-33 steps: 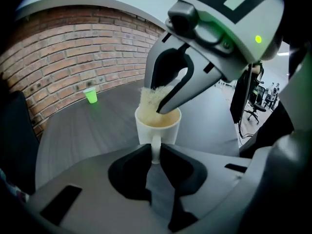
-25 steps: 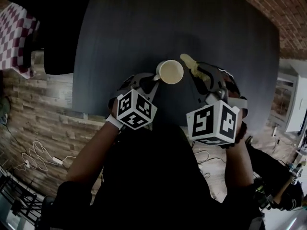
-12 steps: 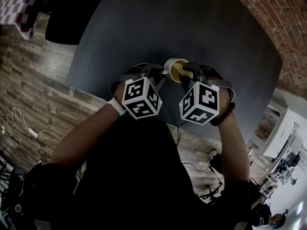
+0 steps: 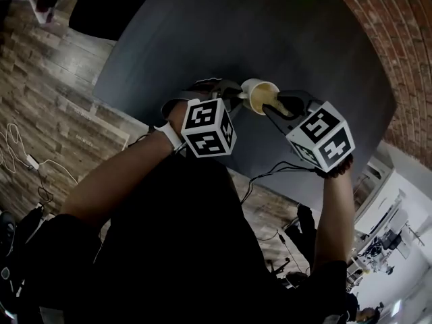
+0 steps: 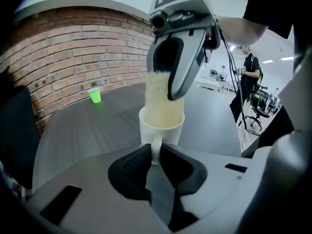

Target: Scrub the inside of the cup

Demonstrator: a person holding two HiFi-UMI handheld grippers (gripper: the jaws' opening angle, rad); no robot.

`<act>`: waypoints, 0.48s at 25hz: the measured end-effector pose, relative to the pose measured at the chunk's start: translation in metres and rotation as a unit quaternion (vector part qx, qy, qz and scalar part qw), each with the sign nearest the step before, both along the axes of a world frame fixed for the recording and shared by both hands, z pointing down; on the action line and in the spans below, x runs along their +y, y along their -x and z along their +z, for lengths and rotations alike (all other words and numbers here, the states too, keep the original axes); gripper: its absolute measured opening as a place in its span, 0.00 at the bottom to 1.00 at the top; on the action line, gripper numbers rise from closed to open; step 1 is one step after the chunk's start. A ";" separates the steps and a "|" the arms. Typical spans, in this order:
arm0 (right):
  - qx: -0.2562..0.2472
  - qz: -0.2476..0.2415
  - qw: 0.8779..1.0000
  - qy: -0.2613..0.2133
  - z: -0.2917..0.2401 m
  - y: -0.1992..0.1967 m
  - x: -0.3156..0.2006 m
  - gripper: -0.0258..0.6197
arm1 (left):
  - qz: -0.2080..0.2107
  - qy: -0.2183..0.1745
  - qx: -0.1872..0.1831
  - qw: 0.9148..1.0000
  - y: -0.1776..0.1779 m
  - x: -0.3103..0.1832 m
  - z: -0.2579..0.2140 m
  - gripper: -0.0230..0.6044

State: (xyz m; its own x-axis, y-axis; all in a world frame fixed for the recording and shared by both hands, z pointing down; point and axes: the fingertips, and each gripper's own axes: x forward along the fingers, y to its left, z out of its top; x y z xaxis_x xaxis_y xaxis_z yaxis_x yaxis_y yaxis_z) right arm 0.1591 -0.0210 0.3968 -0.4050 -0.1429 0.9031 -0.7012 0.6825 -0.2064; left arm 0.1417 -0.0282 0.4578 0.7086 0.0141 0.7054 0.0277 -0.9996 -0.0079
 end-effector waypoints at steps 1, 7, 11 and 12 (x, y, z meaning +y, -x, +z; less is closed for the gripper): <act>-0.021 0.013 1.000 -0.006 -0.015 0.000 -0.001 0.17 | 0.000 0.000 0.000 1.000 0.000 0.000 0.000 0.15; 0.061 -0.043 0.993 -0.092 -0.056 -0.014 -0.010 0.17 | 0.009 -0.002 -0.003 1.000 0.001 0.001 0.000 0.15; 0.163 -0.194 0.961 -0.109 -0.008 -0.006 -0.001 0.17 | 0.006 -0.003 -0.002 1.000 0.001 -0.001 0.001 0.15; 0.179 -0.228 0.951 -0.109 0.006 -0.005 0.001 0.17 | 0.005 -0.004 -0.003 1.000 0.000 -0.002 0.001 0.15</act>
State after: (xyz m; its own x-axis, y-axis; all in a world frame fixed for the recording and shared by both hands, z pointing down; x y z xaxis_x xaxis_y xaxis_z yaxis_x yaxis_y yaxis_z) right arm 0.1636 -0.0203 0.4027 -0.1417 -0.2263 0.9637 -0.3201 0.9317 0.1717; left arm 0.1419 -0.0299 0.4583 0.7049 0.0163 0.7091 0.0384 -0.9991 -0.0152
